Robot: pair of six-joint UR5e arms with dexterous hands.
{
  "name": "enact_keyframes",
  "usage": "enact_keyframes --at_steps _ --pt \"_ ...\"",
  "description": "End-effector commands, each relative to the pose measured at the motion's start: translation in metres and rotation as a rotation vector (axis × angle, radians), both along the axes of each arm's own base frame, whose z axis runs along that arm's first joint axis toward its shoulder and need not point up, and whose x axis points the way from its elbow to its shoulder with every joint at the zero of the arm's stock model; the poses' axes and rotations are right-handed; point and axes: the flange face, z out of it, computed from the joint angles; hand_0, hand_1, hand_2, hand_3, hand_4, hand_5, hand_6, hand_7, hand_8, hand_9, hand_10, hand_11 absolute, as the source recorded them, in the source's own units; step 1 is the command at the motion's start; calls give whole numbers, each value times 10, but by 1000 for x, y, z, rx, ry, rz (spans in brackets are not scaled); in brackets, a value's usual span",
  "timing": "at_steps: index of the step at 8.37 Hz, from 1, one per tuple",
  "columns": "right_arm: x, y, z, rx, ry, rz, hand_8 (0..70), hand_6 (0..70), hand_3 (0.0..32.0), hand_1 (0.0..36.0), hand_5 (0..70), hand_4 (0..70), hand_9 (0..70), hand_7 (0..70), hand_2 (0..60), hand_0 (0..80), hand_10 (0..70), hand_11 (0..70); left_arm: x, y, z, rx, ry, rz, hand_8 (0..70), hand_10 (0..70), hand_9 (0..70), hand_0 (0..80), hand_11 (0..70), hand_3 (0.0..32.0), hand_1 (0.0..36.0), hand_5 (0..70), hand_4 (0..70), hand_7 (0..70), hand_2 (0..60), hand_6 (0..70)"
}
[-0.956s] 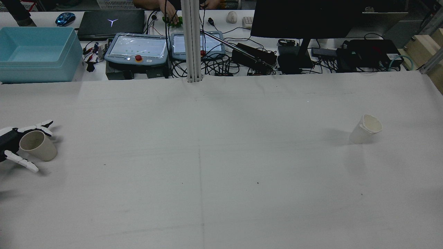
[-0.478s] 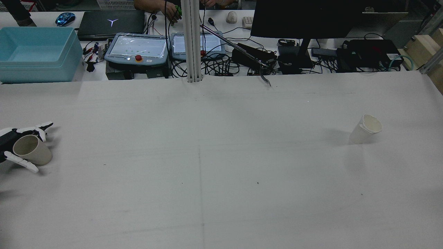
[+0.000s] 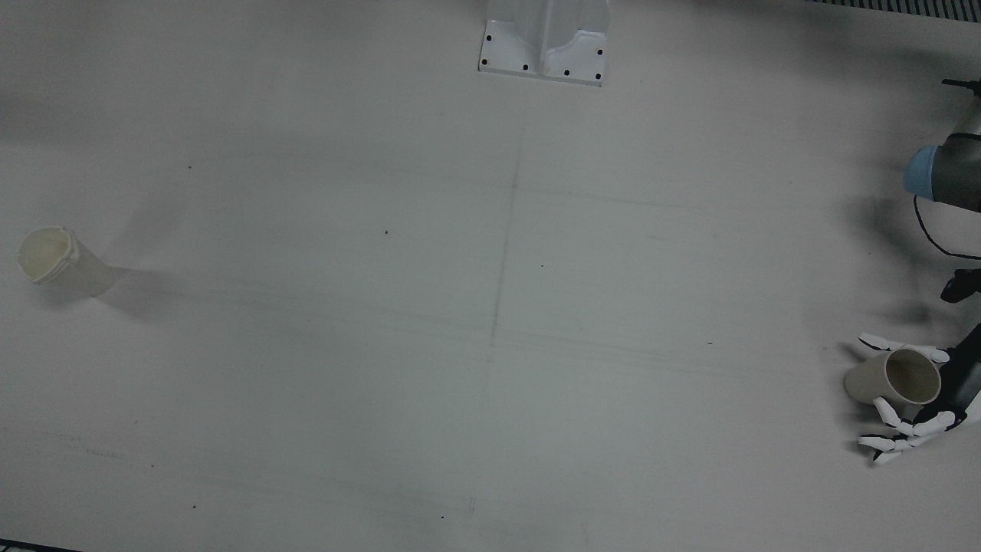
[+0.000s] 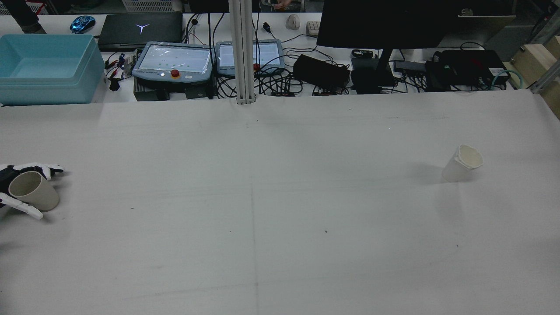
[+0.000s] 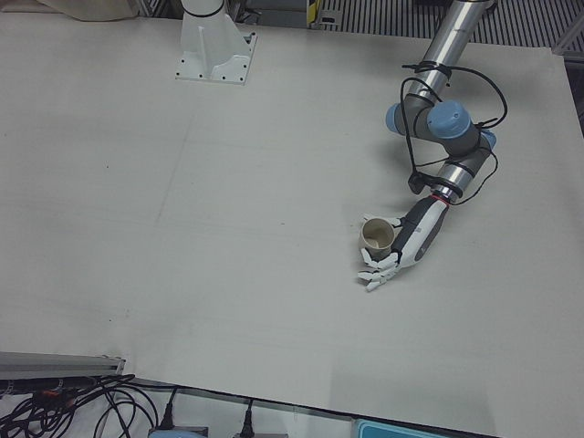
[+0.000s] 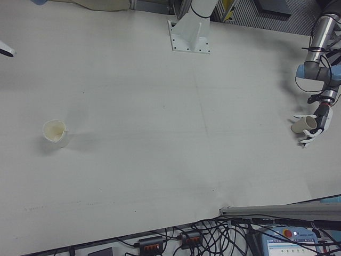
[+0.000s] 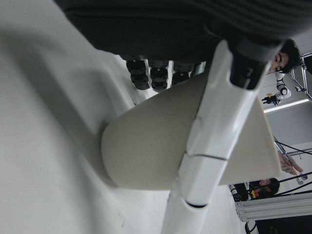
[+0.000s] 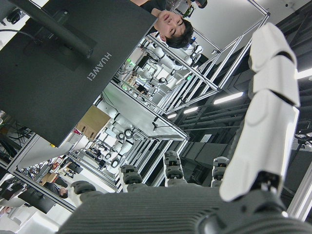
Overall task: Pour water
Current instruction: 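Lift the beige cup with the left hand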
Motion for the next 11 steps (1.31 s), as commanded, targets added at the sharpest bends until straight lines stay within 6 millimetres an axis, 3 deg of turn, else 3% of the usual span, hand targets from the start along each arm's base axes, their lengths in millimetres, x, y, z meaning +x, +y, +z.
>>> enact_keyframes --at_steps 1,3,4,5,6,7,8,9,10,11 --pt "-8 -2 2 -3 5 -16 61 102 278 202 70 0 69 133 157 512 0 0 -19 23 -11 -25 62 1 127 55 64 800 110 0 360 700 700 239 248 165" --pt "-21 -4 42 -73 16 -42 63 105 272 199 70 0 71 132 161 509 0 0 -42 28 -36 -17 100 -31 128 52 65 800 106 0 360 700 700 241 286 170" --pt "-25 -3 75 -122 14 -52 66 105 262 199 70 0 74 126 162 508 0 0 -67 25 -38 -21 109 -78 129 52 67 800 106 0 360 700 700 245 287 172" --pt "-42 -3 100 -142 17 -87 66 99 266 199 70 0 73 117 160 508 0 0 -75 23 -40 -20 115 -94 130 52 69 800 105 0 360 700 700 247 276 172" --pt "-49 4 130 -178 6 -103 66 58 234 202 72 0 71 40 138 505 0 0 -77 24 -38 -23 114 -95 129 52 68 800 105 0 360 700 700 248 266 174" --pt "-51 19 147 -202 -32 -114 59 50 220 201 71 0 62 32 130 505 0 0 -78 28 -33 -32 109 -95 129 52 69 800 106 0 360 700 700 249 257 174" --pt "-61 23 170 -249 -50 -138 75 14 164 190 66 0 84 0 97 499 0 0 -78 28 -33 -32 109 -95 130 53 70 800 107 0 360 700 700 248 241 174" --pt "-74 24 181 -270 -46 -166 90 13 118 173 64 0 104 0 94 488 0 0 -77 28 -35 -28 111 -92 130 53 71 800 108 0 360 700 700 249 232 175" --pt "-90 25 191 -291 -33 -192 105 0 94 162 59 0 125 0 89 479 0 0 -77 28 -34 -30 110 -92 131 54 74 800 109 0 360 700 700 251 234 176" --pt "-103 25 216 -262 -40 -206 118 0 84 142 52 0 144 0 100 464 0 0 -77 28 -34 -31 110 -92 130 55 74 800 110 0 360 700 700 255 230 179"
